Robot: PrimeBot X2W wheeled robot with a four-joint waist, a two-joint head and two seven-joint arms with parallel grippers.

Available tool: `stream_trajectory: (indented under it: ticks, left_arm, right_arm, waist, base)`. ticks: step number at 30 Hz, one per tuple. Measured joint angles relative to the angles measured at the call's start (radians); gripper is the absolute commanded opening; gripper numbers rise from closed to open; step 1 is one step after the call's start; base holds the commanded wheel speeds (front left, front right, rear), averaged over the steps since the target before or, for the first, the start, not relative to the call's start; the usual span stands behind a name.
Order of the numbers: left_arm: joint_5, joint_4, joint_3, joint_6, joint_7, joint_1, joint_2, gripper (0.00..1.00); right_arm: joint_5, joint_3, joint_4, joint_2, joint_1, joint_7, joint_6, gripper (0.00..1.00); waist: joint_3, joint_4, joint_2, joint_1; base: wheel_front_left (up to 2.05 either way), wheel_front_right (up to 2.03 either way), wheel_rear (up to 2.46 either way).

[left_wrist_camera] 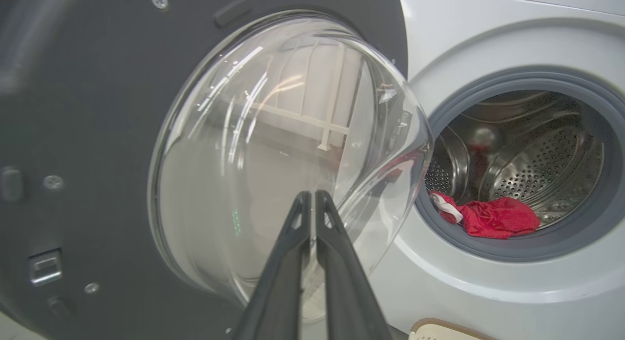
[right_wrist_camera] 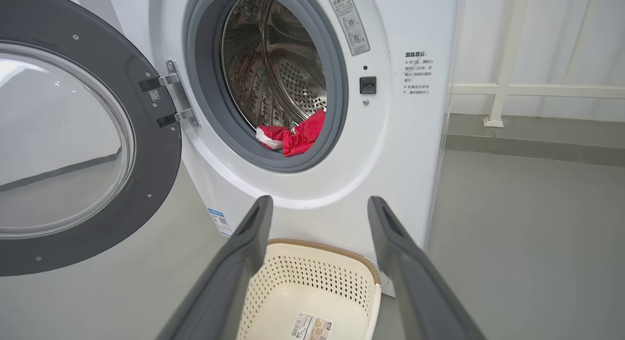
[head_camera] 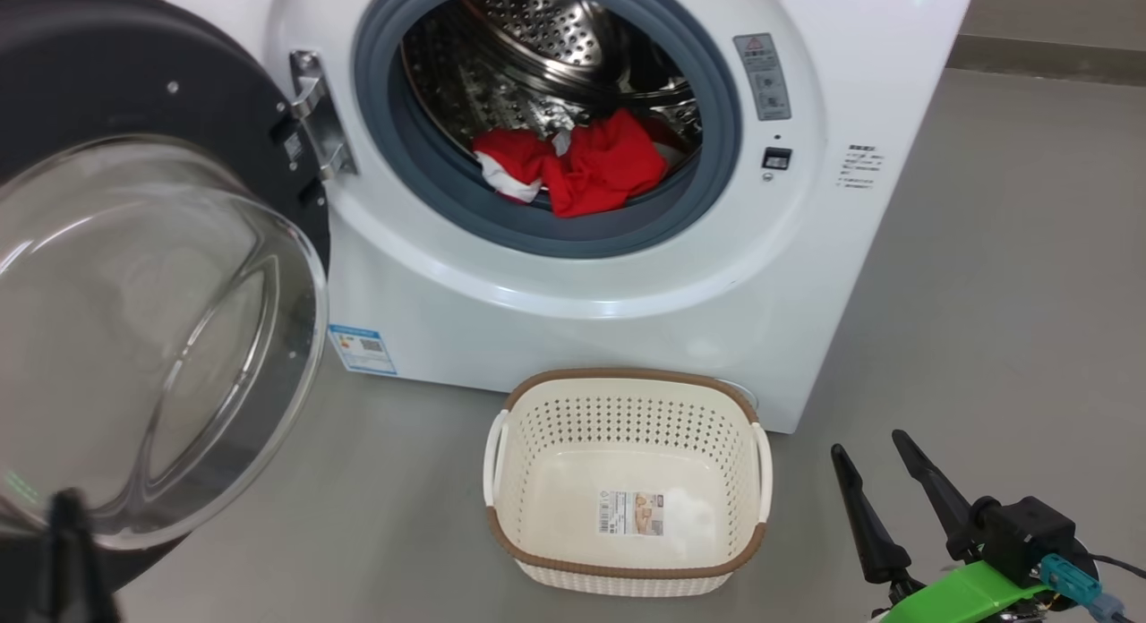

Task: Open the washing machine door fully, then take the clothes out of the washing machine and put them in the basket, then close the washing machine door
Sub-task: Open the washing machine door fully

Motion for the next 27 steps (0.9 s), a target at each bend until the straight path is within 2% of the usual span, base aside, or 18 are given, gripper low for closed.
stream_trajectory:
  ticks: [2,3,4,8,10,11,27]
  left_arm:
    - [-0.004,-0.031,-0.042,0.0,0.0,0.024,-0.002,0.28]
    - [-0.014,-0.044,-0.061,0.0,0.0,0.035,-0.002,0.28]
    - [-0.021,-0.053,-0.079,0.0,0.0,0.041,-0.002,0.35]
    - [-0.025,-0.074,-0.157,0.0,0.0,0.064,-0.002,0.5]
    - [-0.025,-0.082,-0.184,0.0,0.0,0.071,-0.001,0.76]
    - [-0.025,-0.084,-0.193,0.0,0.0,0.075,-0.001,1.0]
    - [-0.025,-0.127,-0.336,0.0,0.0,0.075,0.016,1.0]
  right_arm:
    - [0.0,-0.005,-0.001,0.0,0.004,0.0,0.0,1.0]
    - [0.0,-0.009,-0.001,0.001,0.008,0.0,0.0,1.0]
    - [0.0,-0.012,0.0,0.001,0.009,0.0,0.0,1.0]
    - [0.0,-0.033,-0.003,0.001,0.009,0.0,0.0,1.0]
    - [0.002,-0.037,-0.004,0.001,0.009,0.0,0.0,1.0]
    - [0.002,-0.04,-0.005,0.001,0.01,0.0,0.0,1.0]
    - [0.004,-0.096,-0.024,-0.002,0.01,0.0,0.0,1.0]
  waist:
    - [-0.004,-0.009,0.0,0.0]
    - [-0.005,-0.014,0.0,0.0]
    - [-0.007,-0.019,0.0,0.0]
    - [-0.011,-0.042,0.0,0.0]
    - [-0.012,-0.054,0.0,0.0]
    - [-0.013,-0.061,0.0,0.0]
    - [0.009,-0.185,0.0,0.0]
  base:
    - [0.0,0.0,0.0]
    - [0.0,0.0,0.0]
    - [0.0,0.0,0.0]
    - [0.0,0.0,0.0]
    - [0.0,0.0,0.0]
    - [0.0,0.0,0.0]
    - [0.0,0.0,0.0]
